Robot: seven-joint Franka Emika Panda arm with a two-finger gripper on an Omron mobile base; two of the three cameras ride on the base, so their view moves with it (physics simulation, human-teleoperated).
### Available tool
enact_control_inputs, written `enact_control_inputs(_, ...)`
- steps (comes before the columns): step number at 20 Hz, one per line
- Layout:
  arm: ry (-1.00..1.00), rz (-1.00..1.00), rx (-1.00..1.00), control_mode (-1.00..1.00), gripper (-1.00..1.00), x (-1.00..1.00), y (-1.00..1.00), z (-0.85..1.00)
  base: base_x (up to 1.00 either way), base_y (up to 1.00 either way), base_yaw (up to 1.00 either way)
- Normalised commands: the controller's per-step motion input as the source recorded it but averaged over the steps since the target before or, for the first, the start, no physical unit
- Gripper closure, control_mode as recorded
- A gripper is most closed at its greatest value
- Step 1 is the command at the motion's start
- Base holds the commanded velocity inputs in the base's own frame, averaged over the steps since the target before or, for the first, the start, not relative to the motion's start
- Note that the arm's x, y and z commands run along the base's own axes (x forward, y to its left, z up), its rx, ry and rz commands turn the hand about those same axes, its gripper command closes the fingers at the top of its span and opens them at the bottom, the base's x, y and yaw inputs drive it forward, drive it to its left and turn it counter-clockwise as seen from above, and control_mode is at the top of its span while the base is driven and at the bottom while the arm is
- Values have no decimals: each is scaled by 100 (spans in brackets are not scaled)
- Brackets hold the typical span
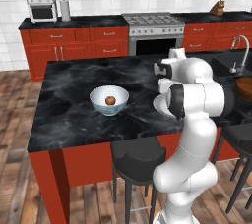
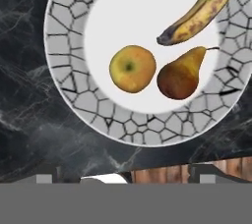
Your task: Take the fruits from the plate on the dining counter and place two fruits in each bowl.
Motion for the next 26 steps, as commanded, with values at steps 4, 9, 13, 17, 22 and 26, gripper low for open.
enact_control_inputs(4,0,-3,0,-100,-100,-3,-13,-42,0,0,0)
enact_control_inputs(9,0,0,0,-100,-100,4,-2,-41,0,0,0)
enact_control_inputs(13,0,4,0,-100,-100,18,0,-44,0,0,0)
enact_control_inputs(17,-9,10,0,-100,-100,23,-11,-18,0,0,0)
enact_control_inputs(22,-5,11,0,-100,-100,10,-16,-21,0,0,0)
enact_control_inputs(26,-4,13,0,-100,-100,11,-8,-27,0,0,0)
